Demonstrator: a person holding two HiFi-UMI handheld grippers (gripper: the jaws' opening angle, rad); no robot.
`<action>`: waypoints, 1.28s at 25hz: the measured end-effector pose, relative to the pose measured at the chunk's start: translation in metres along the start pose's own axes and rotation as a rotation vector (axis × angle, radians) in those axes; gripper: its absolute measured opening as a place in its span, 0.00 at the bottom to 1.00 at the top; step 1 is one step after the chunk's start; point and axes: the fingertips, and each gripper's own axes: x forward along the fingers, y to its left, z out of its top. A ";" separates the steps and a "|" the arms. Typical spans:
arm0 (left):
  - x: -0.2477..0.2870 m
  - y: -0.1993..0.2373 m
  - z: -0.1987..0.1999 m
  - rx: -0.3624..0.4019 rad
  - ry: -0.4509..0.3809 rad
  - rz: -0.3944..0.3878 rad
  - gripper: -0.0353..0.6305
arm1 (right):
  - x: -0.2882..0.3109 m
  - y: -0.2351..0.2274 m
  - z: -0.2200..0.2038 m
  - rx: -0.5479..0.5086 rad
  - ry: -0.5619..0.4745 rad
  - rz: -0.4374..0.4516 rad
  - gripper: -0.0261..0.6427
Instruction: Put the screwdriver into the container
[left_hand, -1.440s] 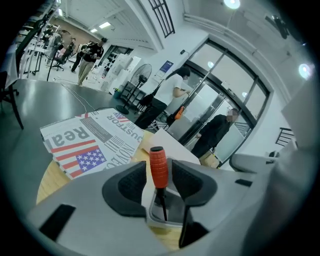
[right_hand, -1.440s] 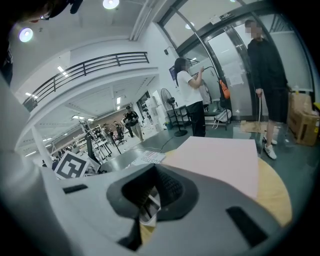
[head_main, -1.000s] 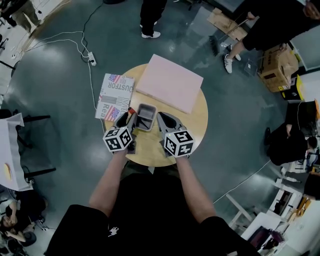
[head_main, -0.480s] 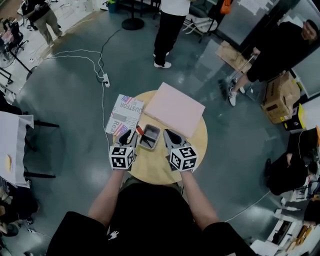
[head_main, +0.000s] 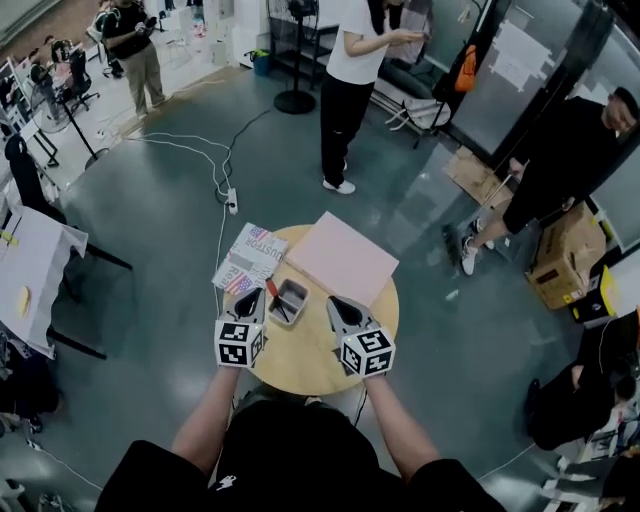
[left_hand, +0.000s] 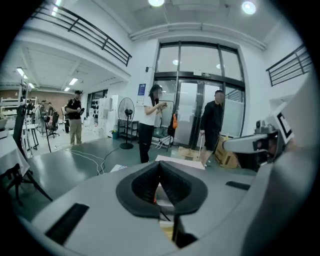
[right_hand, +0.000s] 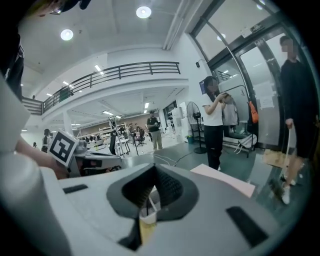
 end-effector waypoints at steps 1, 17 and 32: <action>-0.007 -0.006 0.006 0.002 -0.020 0.005 0.06 | -0.009 0.000 0.002 -0.006 -0.005 0.004 0.04; -0.120 -0.121 0.052 0.111 -0.166 0.070 0.06 | -0.141 0.028 0.034 -0.054 -0.124 0.124 0.04; -0.172 -0.148 0.068 0.168 -0.252 0.122 0.06 | -0.190 0.048 0.053 -0.055 -0.202 0.124 0.04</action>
